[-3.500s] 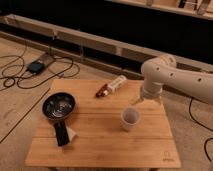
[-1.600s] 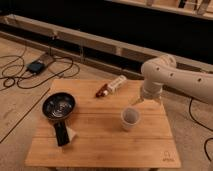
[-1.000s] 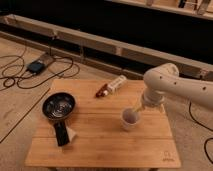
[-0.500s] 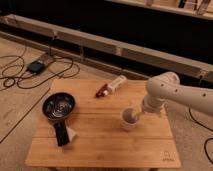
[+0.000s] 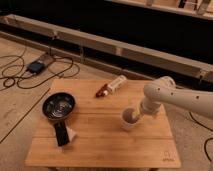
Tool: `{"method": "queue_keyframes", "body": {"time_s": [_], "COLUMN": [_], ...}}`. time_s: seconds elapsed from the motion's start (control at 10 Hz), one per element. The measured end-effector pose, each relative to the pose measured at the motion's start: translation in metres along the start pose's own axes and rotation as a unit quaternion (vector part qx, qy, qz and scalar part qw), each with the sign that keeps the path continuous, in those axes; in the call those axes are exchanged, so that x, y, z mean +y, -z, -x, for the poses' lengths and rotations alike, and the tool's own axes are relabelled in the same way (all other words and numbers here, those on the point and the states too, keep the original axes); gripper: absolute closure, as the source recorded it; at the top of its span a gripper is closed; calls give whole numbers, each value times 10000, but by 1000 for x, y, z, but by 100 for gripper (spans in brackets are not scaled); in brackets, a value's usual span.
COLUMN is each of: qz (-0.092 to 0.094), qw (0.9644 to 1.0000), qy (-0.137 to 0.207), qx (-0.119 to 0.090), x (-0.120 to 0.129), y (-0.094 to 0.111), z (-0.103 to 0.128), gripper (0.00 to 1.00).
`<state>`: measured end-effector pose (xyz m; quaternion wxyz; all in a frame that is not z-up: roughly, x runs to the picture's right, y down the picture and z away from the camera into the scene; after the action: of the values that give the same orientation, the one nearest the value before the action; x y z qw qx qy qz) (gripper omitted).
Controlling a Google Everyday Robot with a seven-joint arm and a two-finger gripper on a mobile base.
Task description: Pick up the ceramic cup
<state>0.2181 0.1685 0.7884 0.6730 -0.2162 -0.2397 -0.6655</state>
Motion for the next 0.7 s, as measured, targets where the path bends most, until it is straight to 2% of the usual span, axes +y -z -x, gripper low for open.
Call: {"method": "queue_keyframes", "body": {"time_s": [0.1,0.2,0.5,0.7], "qz": [-32,-77,-311,-520], "qw": [10000,9999,9993,9984], "qy": [34,63,188,207], "qx": [-19,-22,-59,-65], "x": [-2,-5,-17,-22], "y": [0,2,19,33], "z": [1,0,0,-4], "gripper": [58,66,96,100]}}
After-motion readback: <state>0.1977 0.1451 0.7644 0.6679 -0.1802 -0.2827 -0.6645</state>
